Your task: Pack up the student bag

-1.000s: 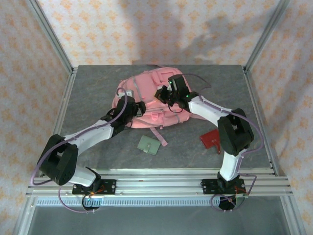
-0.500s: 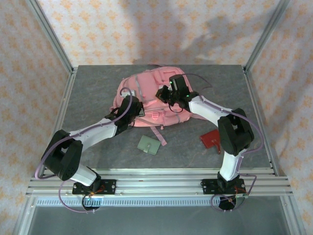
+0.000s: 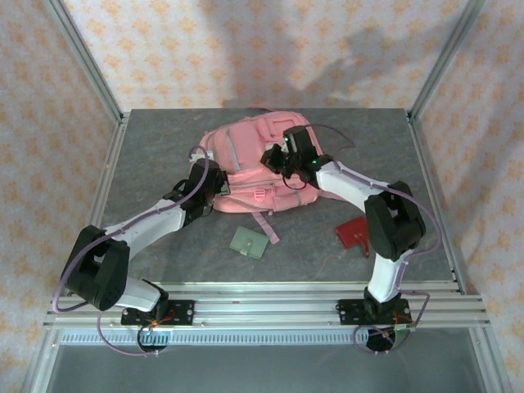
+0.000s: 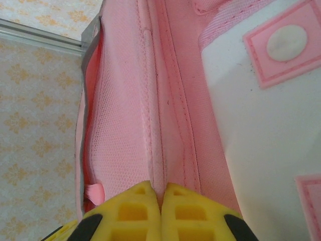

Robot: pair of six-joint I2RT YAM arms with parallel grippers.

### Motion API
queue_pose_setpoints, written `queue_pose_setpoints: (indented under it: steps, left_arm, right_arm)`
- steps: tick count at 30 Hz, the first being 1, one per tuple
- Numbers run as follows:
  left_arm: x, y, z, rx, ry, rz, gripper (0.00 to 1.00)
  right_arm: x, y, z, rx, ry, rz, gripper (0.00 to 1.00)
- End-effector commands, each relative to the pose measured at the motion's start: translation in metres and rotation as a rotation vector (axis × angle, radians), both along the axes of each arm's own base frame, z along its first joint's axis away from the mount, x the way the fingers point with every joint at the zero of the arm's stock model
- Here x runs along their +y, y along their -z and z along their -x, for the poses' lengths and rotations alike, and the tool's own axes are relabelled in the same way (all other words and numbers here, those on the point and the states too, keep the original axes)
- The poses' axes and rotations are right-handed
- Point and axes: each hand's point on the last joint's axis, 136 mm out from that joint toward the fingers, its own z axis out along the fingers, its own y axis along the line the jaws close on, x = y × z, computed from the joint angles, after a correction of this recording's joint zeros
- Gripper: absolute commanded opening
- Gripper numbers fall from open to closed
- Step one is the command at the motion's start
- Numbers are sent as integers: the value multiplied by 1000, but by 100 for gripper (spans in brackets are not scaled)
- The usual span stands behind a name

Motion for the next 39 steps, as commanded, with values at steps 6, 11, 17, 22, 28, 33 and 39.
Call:
queue_pose_setpoints:
  steps: [6, 11, 17, 22, 28, 33, 39]
  left_arm:
    - [-49, 22, 30, 91, 209, -57, 0]
    - [-117, 18, 35, 83, 373, -12, 0]
    - [-169, 10, 24, 59, 447, 30, 0]
    - [-176, 9, 16, 56, 447, 36, 0]
    - [-176, 9, 17, 63, 455, 27, 0]
    - [-174, 6, 19, 58, 454, 31, 0]
    - [-173, 4, 19, 52, 446, 36, 0]
  right_arm:
    - [-53, -59, -52, -187, 119, 21, 0]
    - [-80, -64, -80, -194, 174, 74, 0]
    - [-93, -58, -81, -158, 203, 103, 28]
    - [-93, -42, -41, -96, 183, 60, 45]
    - [-96, -25, 9, -53, 192, 28, 47]
    - [-78, -9, 22, -9, 149, -8, 46]
    - [-55, 14, 22, 56, 129, -8, 46]
